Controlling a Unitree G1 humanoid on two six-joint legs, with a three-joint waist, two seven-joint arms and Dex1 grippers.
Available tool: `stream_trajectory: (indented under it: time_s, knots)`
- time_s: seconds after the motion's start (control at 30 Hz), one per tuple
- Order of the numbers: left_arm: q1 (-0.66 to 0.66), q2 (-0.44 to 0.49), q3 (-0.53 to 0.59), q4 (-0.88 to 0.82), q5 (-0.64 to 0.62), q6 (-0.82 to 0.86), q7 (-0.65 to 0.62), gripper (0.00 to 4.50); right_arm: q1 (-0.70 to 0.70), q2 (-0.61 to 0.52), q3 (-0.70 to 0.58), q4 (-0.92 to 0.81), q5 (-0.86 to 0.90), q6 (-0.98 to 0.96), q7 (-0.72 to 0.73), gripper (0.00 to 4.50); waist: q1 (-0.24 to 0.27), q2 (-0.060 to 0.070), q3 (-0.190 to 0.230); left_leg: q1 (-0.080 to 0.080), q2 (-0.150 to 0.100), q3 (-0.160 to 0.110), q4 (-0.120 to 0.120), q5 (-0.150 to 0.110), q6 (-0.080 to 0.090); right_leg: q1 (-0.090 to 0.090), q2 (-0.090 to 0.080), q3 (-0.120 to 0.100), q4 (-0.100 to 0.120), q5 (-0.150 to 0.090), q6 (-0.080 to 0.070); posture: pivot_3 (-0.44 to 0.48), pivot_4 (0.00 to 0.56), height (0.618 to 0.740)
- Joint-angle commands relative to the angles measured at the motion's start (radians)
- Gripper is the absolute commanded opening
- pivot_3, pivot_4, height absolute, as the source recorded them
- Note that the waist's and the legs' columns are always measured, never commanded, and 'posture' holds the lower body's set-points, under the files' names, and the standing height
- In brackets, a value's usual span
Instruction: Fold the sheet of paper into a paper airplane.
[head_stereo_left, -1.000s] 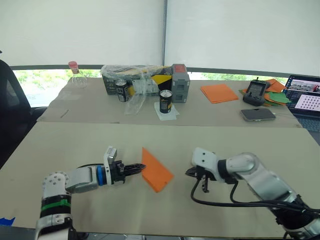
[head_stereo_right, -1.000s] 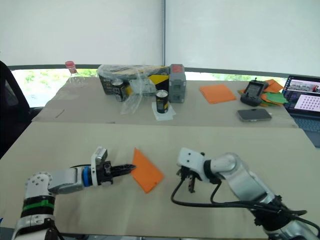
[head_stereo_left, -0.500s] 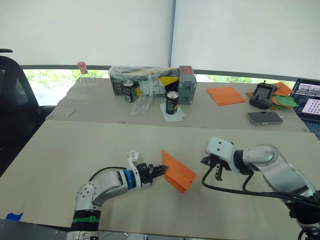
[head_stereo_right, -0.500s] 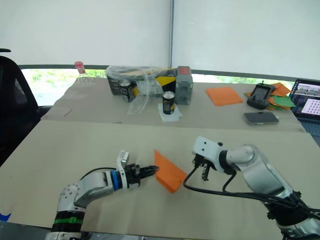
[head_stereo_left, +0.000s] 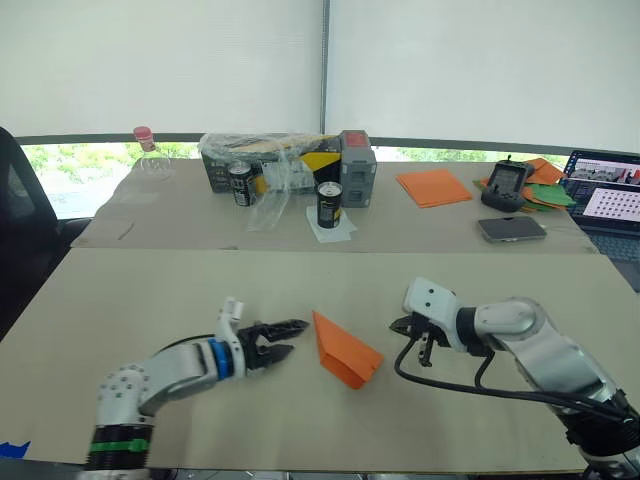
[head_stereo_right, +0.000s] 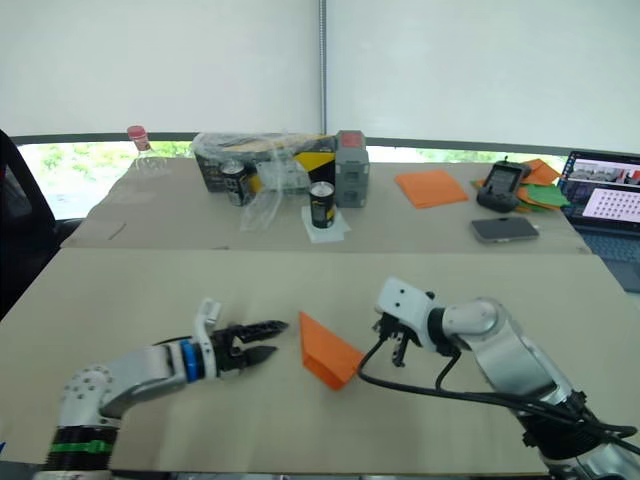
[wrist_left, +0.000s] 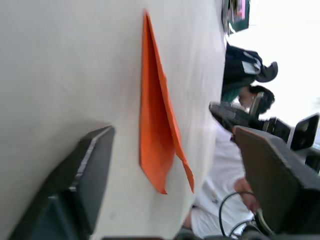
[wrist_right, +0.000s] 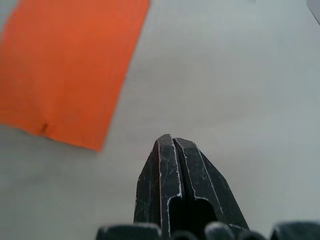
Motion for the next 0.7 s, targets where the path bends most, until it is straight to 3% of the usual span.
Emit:
stream_trajectory:
  time_s: [0.03,0.1,0.2,0.27,0.37,0.43,0.53,0.7]
  knots:
    - [0.01,0.145,0.056,-0.063,0.08,0.057,-0.174,4.48,0.033,0.057,-0.077,-0.118,0.098,0.025,-0.019,0.29,-0.002,-0.002,0.001,0.0,0.0,0.0,0.0,0.0,0.0,0.0,0.0,0.0,0.0,0.0,0.0,0.0,0.15,0.74]
    - [0.021,0.218,0.059,-0.154,0.242,0.039,-0.335,4.5,0.071,0.093,-0.096,-0.175,0.162,0.033,-0.013,0.92,-0.002,-0.002,0.002,-0.001,0.0,0.0,-0.002,0.0,0.0,-0.001,0.001,0.0,0.0,0.0,0.0,0.0,0.15,0.74]
    - [0.106,0.298,0.007,-0.378,0.647,-0.242,-0.722,4.5,0.134,0.166,-0.142,-0.227,0.262,0.022,-0.028,1.96,0.002,-0.001,0.002,-0.001,0.0,0.001,-0.003,0.0,0.0,-0.001,0.0,0.0,-0.003,0.0,0.0,0.0,0.15,0.74]
    - [0.146,0.361,-0.084,-0.4,0.847,-0.351,-0.874,4.5,0.179,0.158,-0.124,-0.24,0.23,-0.021,-0.042,2.64,0.005,0.0,0.002,-0.001,0.0,0.002,-0.004,0.001,-0.001,0.0,0.0,0.0,-0.007,0.0,0.0,0.0,0.15,0.74]
    - [0.142,0.395,-0.174,-0.333,1.011,-0.433,-1.027,4.5,0.225,0.109,-0.044,-0.238,0.126,-0.094,-0.067,3.65,0.008,0.001,0.003,-0.001,0.0,0.004,-0.006,0.001,-0.001,0.001,0.0,0.0,-0.01,0.0,0.0,0.0,0.15,0.74]
    - [0.12,0.425,-0.26,-0.291,1.163,-0.507,-1.107,4.5,0.24,0.113,-0.001,-0.227,0.081,-0.111,-0.104,3.65,0.006,0.0,0.003,-0.001,0.001,0.004,-0.006,0.0,-0.001,0.001,0.001,-0.001,-0.01,0.0,0.0,0.0,0.15,0.74]
    - [0.09,0.402,-0.245,-0.248,1.126,-0.431,-1.154,4.5,0.245,0.127,0.028,-0.23,0.064,-0.113,-0.126,3.65,0.001,0.0,0.003,-0.001,0.002,0.003,-0.006,0.0,-0.001,0.0,0.002,-0.002,-0.009,0.0,0.0,0.0,0.15,0.74]
    - [0.064,0.375,-0.242,-0.23,1.19,-0.459,-1.217,4.5,0.231,0.154,0.043,-0.239,0.021,-0.071,-0.202,3.65,-0.003,0.0,0.003,-0.002,0.002,0.001,-0.006,0.0,0.0,-0.001,0.002,-0.001,-0.007,0.0,0.0,0.0,0.15,0.74]
